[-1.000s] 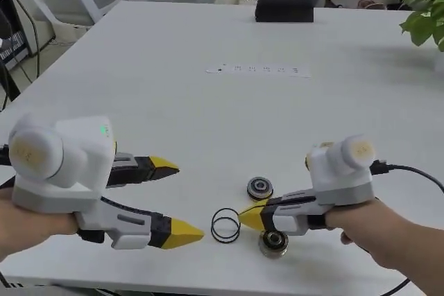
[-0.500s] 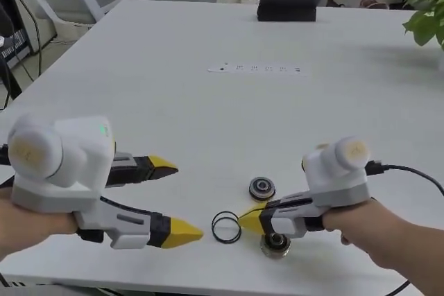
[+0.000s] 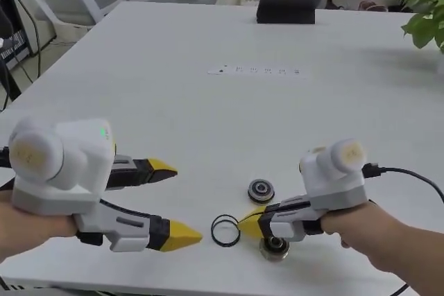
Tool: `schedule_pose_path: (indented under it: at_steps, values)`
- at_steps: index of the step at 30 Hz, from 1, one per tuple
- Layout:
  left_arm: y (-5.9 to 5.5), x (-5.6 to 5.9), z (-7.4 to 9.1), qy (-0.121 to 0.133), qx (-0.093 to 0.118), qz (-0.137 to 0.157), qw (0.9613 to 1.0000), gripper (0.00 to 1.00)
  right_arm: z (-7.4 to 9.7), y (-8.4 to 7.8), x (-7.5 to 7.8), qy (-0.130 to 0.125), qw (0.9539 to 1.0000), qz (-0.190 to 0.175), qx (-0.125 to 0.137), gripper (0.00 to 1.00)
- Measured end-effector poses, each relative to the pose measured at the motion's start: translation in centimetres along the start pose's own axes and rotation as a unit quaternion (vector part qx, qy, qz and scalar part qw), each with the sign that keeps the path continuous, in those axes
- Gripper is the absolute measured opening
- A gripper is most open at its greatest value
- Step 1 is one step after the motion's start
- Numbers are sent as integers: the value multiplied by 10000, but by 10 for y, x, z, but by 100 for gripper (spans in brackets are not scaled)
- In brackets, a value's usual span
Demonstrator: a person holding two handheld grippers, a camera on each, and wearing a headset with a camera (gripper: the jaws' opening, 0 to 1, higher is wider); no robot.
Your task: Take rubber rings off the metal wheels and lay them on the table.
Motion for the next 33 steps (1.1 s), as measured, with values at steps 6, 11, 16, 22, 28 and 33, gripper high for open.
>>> schedule_pose_path:
  at_steps: [6, 11, 16, 22, 28, 33]
  values:
    - [1, -1, 0, 8, 2, 2, 10000, 61, 0, 0, 0, -35, 10000, 23, -13, 2]
    - [0, -1, 1, 24, -7, 0, 10000, 61, 0, 0, 0, -58, 10000, 37, -4, 6]
    - [0, -2, 2, 38, -12, 3, 10000, 61, 2, 1, 0, -91, 9999, 63, 19, 9]
    - [1, -3, 2, 52, -13, -6, 10000, 60, 5, 6, 0, -157, 9997, 42, 180, 15]
    - [3, -4, 2, 53, -26, -34, 10000, 60, 12, 12, -1, -218, 9990, 62, 390, 17]
    - [5, -5, -1, 40, -46, -63, 10000, 60, 17, 12, -2, -265, 9985, 95, 464, 17]
Point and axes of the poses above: the centre of the closed fingertips' face, and the gripper's own axes: z roughly backward along the fingers, x roughly to its right, y roughly out of its top, the point moved 8 cm from there along z, roughly backward along the fingers, and after that the axes turned 6 degrees about z, right-handed, at the moved point
